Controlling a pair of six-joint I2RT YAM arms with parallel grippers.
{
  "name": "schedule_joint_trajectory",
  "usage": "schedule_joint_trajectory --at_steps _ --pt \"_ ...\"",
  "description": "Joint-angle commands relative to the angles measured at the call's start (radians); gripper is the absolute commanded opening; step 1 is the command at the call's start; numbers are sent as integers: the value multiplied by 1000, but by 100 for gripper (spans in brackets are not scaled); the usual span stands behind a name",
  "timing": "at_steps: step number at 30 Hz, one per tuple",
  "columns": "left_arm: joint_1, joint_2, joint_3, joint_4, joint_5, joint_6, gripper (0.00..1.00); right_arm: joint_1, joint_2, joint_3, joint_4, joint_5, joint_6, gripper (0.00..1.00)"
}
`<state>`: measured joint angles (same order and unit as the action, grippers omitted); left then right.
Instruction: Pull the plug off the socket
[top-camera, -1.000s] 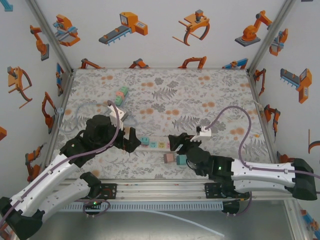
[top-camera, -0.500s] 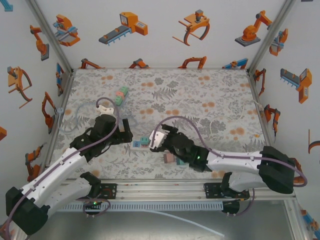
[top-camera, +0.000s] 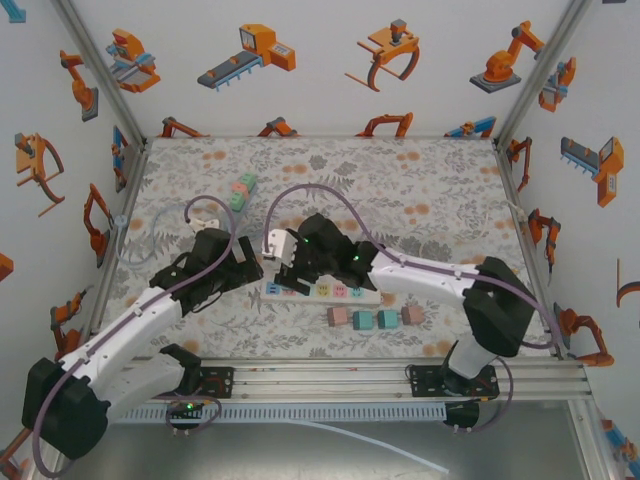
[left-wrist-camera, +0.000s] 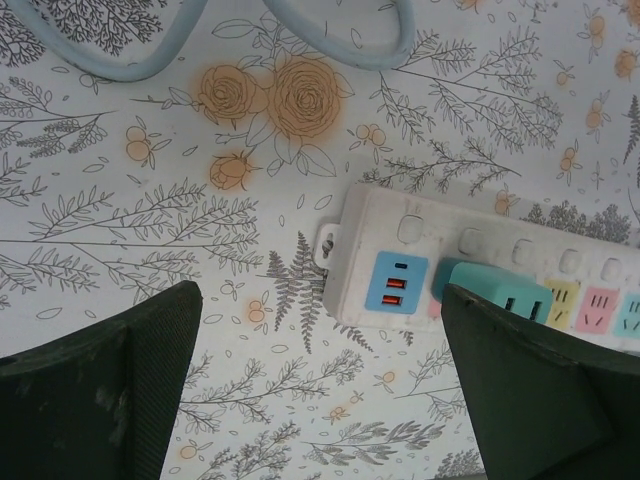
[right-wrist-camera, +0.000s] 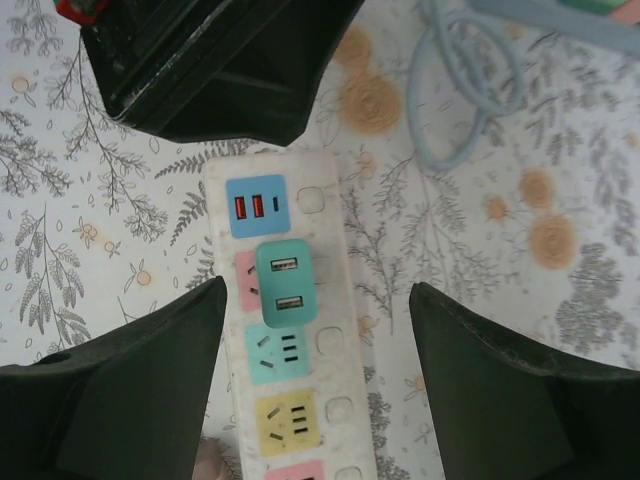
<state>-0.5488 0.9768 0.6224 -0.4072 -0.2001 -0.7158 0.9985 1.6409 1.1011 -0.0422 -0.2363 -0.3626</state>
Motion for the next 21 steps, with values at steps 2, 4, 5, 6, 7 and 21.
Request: schedule_joint_trajectory --at_steps 2,4,5,6,7,21 --pt "14 20 -38 45 32 -47 97 -10 78 61 -81 -54 5 67" --pt "18 32 -51 59 43 -61 97 -10 108 67 -73 -49 1 65" --pt "18 37 -57 67 47 -66 97 -11 120 69 -71 -49 -2 64" --pt "19 43 -63 70 47 -70 98 -11 130 69 -67 -47 -4 63" --pt "20 49 -69 74 47 -75 98 -11 138 69 -61 -46 -3 61" --pt "20 121 -133 123 122 -95 80 -10 120 17 33 -96 -7 35"
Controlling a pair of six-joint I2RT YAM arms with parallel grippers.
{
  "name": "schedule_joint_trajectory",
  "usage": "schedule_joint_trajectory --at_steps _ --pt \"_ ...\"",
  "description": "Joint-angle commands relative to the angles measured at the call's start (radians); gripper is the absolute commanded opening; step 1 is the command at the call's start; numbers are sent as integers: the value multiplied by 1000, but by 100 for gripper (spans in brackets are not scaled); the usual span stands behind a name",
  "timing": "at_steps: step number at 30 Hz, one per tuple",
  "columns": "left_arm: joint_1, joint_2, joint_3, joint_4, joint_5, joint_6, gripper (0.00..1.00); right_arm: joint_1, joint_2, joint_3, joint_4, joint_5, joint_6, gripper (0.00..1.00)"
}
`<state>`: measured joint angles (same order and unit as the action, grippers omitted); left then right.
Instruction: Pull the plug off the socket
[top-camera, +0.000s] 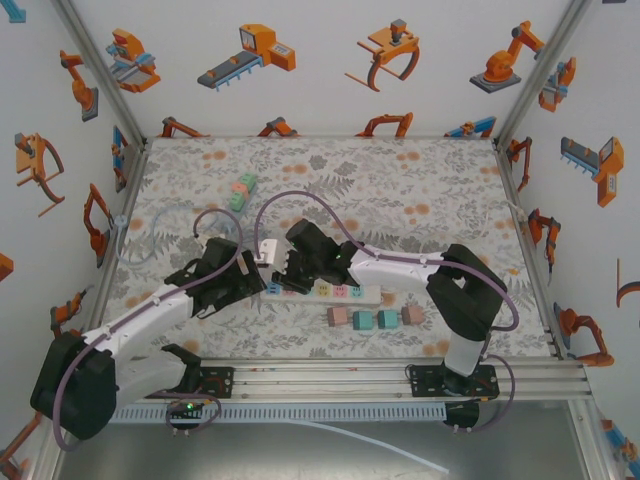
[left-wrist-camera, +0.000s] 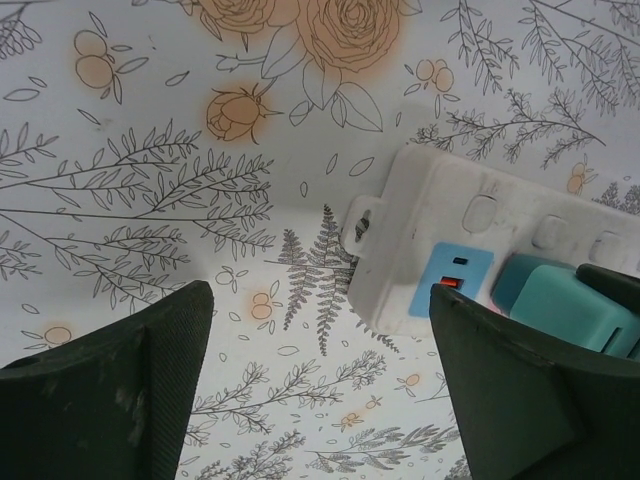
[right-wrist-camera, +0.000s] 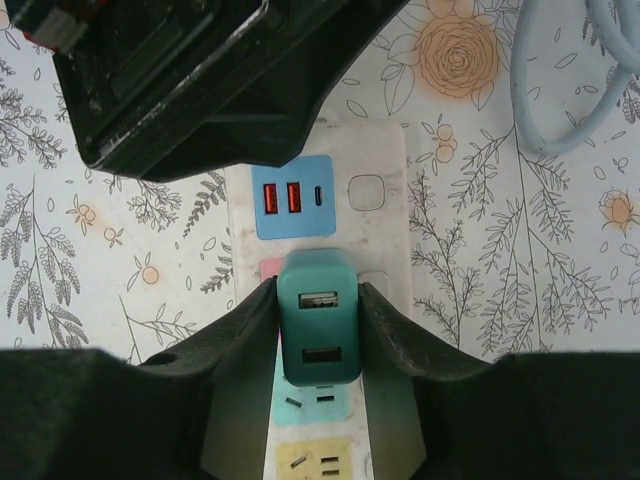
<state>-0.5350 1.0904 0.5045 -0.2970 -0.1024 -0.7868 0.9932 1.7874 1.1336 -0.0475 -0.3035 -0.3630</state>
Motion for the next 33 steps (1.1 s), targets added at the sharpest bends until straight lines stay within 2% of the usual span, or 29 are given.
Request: schedule_joint_trajectory --at_steps 1,11,17,22,27,33 --pt "8 12 -19 9 20 -26 79 -4 -29 -17 38 -32 -7 34" --pt "6 15 -64 40 78 -32 76 -4 -29 -25 40 -49 -29 29" --pt "6 50 -66 54 121 -24 75 -5 -39 -23 78 -91 -24 20" --pt "7 76 -71 43 102 -21 74 -4 -62 -21 117 -111 -27 16" --pt "7 62 -78 2 48 -19 73 -4 -97 -30 156 -101 -33 14" --pt "7 79 -95 0 35 -12 72 -4 -129 -48 208 -85 -55 13"
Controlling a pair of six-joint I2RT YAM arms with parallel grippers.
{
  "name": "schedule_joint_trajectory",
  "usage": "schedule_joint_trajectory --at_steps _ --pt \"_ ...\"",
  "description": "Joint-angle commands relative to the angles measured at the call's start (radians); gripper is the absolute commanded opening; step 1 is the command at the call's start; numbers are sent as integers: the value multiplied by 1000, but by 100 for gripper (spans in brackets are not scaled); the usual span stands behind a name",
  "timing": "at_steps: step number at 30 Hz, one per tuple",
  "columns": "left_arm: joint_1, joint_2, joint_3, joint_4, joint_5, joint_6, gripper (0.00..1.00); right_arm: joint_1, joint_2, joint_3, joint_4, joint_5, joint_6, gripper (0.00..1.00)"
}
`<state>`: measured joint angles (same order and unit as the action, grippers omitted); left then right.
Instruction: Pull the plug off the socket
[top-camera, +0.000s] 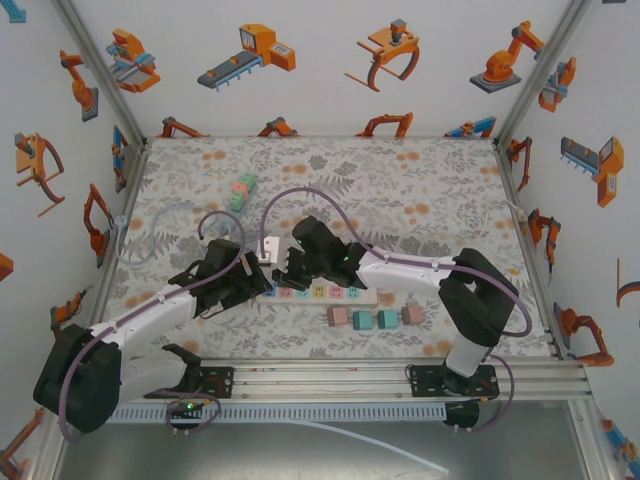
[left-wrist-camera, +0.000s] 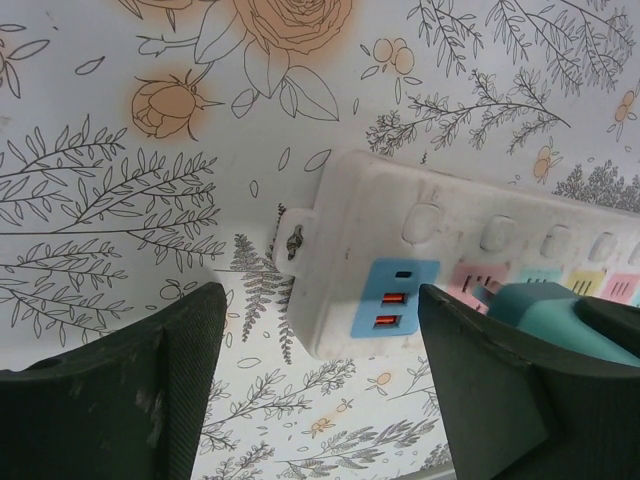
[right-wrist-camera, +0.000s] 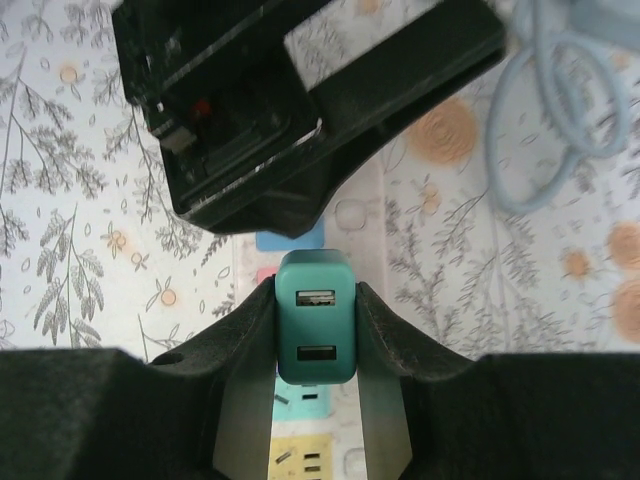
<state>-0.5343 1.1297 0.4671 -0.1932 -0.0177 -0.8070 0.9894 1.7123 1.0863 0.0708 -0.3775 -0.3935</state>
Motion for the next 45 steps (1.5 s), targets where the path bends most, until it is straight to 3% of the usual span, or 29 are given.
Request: schedule_joint_trajectory --at_steps 1,11,17,22,27,30,34,39,45 --pt "4 43 -60 -103 -51 4 72 -1 -57 1 87 -11 -27 13" --pt "6 -4 -47 -109 -53 0 71 0 -158 -35 156 26 19 12" --pt "5 -83 14 -162 -58 33 75 -1 -284 -95 321 304 257 13" --pt "4 -179 80 -168 12 105 79 0 -410 -167 366 497 549 11" --pt "2 -307 166 -192 77 218 82 0 -539 -196 174 654 879 8" --pt "0 -381 219 -203 140 291 83 0 -597 -227 55 667 1071 2" --pt "0 -459 286 -224 241 414 84 11 -637 -240 -129 665 1280 3" --pt "0 -500 374 -319 386 626 87 77 -640 -342 -93 674 1470 4" --pt "-3 -508 440 -451 545 810 93 165 -541 -422 26 737 1569 6"
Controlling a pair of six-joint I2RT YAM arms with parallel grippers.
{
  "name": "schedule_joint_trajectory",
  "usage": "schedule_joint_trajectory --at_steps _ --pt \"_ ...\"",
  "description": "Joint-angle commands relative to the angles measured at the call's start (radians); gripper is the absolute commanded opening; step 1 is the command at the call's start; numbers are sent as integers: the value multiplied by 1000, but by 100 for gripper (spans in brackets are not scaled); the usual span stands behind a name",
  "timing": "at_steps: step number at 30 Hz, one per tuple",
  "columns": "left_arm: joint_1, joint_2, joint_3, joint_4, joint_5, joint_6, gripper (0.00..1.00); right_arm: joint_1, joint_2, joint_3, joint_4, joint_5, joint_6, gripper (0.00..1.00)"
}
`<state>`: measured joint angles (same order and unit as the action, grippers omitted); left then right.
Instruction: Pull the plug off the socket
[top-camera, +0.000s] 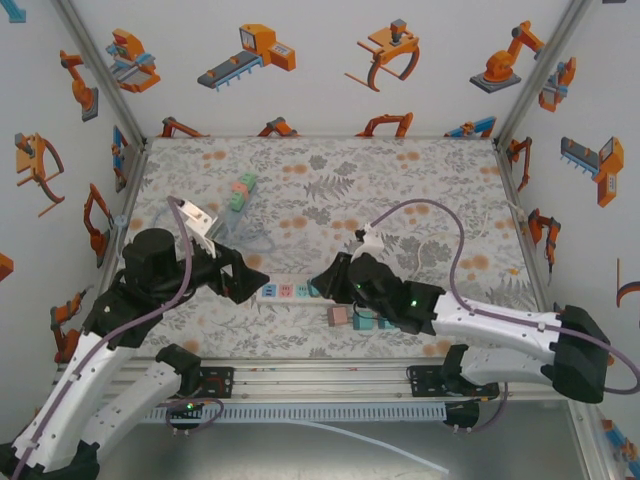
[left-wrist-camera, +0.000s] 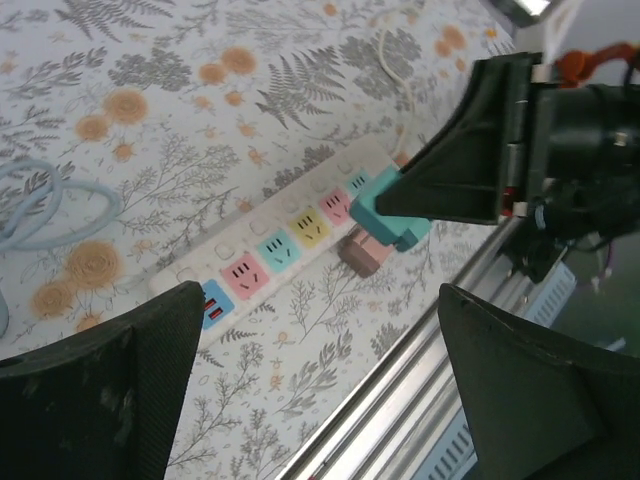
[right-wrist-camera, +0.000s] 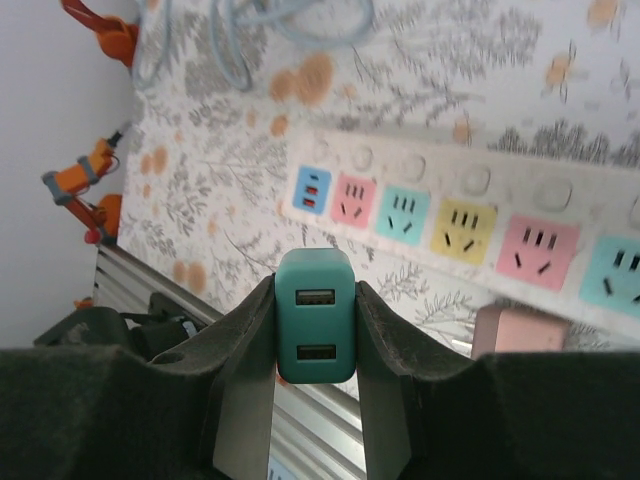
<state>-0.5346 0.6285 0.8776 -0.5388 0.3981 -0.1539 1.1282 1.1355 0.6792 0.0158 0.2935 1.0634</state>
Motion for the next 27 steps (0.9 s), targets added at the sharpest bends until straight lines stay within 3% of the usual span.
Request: schedule_joint_trajectory --at_steps 1,8,11,19,27 --pt "-2 -8 34 -119 144 173 93 35 57 -19 96 71 123 6" --pt "-5 -12 49 -198 248 281 100 94 242 -20 192 98 163 7" --pt "-5 5 49 -238 279 319 97 104 308 -17 229 98 173 9" --pt "-20 64 51 -302 207 340 97 113 419 -31 279 120 196 13" --pt "-126 101 57 -320 42 370 97 125 429 -70 257 125 252 36"
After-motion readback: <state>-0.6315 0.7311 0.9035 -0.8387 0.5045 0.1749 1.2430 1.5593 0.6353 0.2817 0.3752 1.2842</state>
